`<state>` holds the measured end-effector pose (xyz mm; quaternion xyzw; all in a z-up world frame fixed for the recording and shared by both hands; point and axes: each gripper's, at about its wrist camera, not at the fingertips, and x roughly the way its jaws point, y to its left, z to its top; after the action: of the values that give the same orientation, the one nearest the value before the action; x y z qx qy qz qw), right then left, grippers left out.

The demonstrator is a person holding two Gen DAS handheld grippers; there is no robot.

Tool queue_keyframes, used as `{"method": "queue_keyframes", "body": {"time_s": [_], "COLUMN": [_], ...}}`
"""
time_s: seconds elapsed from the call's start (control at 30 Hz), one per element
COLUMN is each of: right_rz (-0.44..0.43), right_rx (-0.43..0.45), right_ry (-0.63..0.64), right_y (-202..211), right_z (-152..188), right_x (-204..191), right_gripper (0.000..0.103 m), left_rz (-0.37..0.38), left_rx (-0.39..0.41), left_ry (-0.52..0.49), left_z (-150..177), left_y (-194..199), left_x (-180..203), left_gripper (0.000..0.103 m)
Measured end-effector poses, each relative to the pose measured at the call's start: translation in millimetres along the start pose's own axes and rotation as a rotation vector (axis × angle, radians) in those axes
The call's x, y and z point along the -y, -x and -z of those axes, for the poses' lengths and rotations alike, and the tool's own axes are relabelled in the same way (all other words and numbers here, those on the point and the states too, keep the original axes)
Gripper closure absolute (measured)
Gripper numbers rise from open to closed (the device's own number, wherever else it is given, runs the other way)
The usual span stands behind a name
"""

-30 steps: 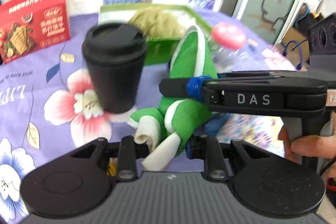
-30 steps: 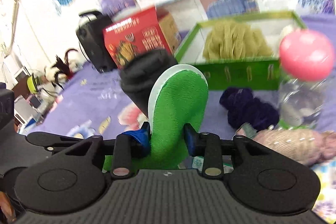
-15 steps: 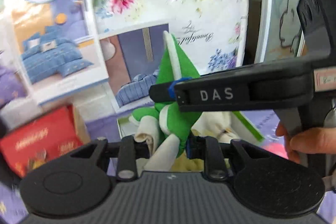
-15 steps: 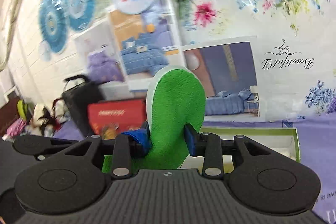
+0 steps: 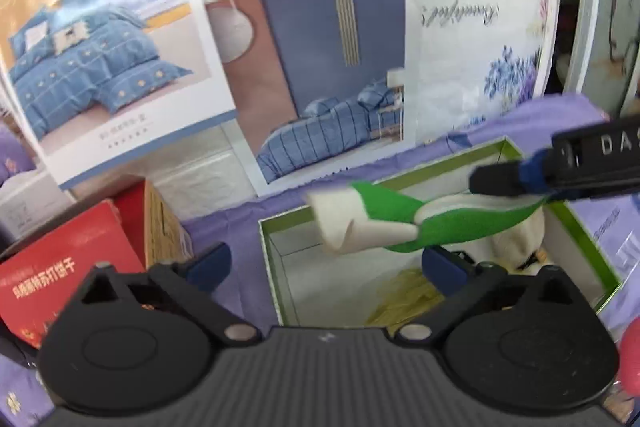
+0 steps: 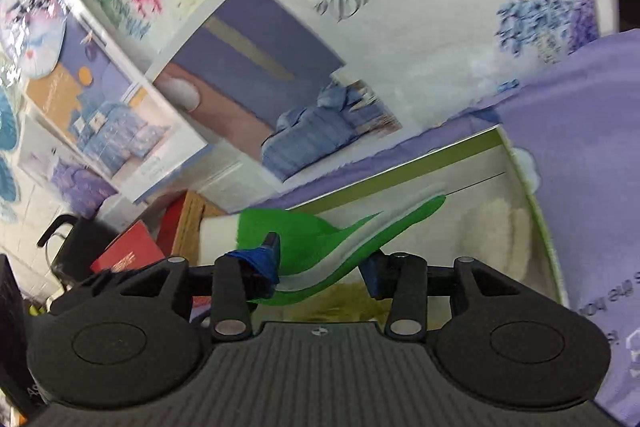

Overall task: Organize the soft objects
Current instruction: 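Lift the green mitt and drop it into the green box, then move the left tool to the floral-print oven mitt and grasp it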

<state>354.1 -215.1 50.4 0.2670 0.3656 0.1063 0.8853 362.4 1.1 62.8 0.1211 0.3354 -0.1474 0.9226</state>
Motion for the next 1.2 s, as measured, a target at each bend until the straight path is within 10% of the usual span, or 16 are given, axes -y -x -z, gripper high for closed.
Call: {"method": "queue_keyframes", "body": {"time_s": [0.53, 0.93, 1.2], "right_rz": [0.074, 0.171, 0.247], "right_rx": [0.083, 0.059, 0.057], "right_ry": [0.246, 0.448, 0.346], "right_y": [110, 188, 203], "right_z": [42, 181, 271], "right_x": [-22, 5, 52], "right_gripper": [0.071, 0.068, 0.067], "left_rz": [0.089, 0.103, 0.176], "left_rx": [0.051, 0.044, -0.05], "left_ry": [0.14, 0.104, 0.048], "left_z": [33, 144, 222], "left_y": [109, 195, 187], "left_x": [10, 52, 100], "left_gripper": [0.001, 0.001, 0.001]}}
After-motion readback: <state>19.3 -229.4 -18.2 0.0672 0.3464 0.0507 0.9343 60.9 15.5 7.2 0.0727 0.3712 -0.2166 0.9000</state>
